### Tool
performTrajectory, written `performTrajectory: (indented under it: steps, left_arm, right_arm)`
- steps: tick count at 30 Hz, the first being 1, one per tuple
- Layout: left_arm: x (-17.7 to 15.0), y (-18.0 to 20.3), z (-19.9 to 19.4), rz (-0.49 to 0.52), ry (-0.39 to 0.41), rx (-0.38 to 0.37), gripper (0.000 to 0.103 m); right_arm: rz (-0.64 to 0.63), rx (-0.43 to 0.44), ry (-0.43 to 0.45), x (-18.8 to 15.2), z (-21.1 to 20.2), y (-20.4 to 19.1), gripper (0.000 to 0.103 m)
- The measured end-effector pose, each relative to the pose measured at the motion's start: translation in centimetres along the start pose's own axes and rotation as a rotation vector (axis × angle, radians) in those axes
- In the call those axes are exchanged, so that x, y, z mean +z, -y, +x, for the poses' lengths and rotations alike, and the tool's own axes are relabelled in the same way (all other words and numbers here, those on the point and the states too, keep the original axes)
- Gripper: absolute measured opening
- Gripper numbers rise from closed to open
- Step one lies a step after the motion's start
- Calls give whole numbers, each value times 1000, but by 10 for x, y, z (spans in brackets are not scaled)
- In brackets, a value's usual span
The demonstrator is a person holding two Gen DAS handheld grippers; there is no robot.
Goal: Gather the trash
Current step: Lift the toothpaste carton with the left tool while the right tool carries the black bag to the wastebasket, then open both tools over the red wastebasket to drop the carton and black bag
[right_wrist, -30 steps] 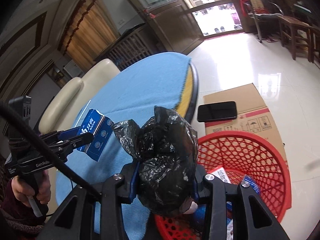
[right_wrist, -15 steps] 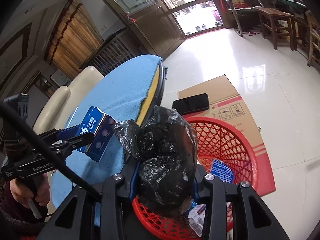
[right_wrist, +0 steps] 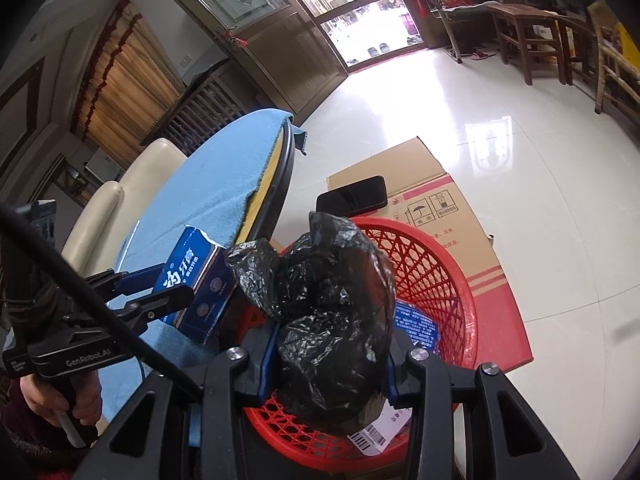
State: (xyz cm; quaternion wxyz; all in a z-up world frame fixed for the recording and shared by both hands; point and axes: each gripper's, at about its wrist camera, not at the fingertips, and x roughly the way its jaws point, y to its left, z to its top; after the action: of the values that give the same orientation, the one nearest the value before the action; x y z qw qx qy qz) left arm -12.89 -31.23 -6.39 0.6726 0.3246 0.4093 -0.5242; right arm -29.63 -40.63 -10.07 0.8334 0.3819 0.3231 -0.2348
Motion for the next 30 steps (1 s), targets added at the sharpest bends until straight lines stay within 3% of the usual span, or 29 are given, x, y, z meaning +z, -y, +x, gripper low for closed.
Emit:
performTrajectory:
  steps: [6,10,25,30]
  left_arm:
    - [-6,7,12,-14,-32,-131,58]
    - [-10,9,18,-22,-51,-163,59]
    - [-18,3,23,-27,-72,-161,59]
    - [-19,-3,19,-28,-74,-103,60]
  right_arm:
    - [29,-28,-16,-3,5,9,43]
    - [57,-39,-42,-6,10,14,45]
    - [78,-43,-63,-6,15,14,47]
    - [73,-38,-63,-5,15,9,47]
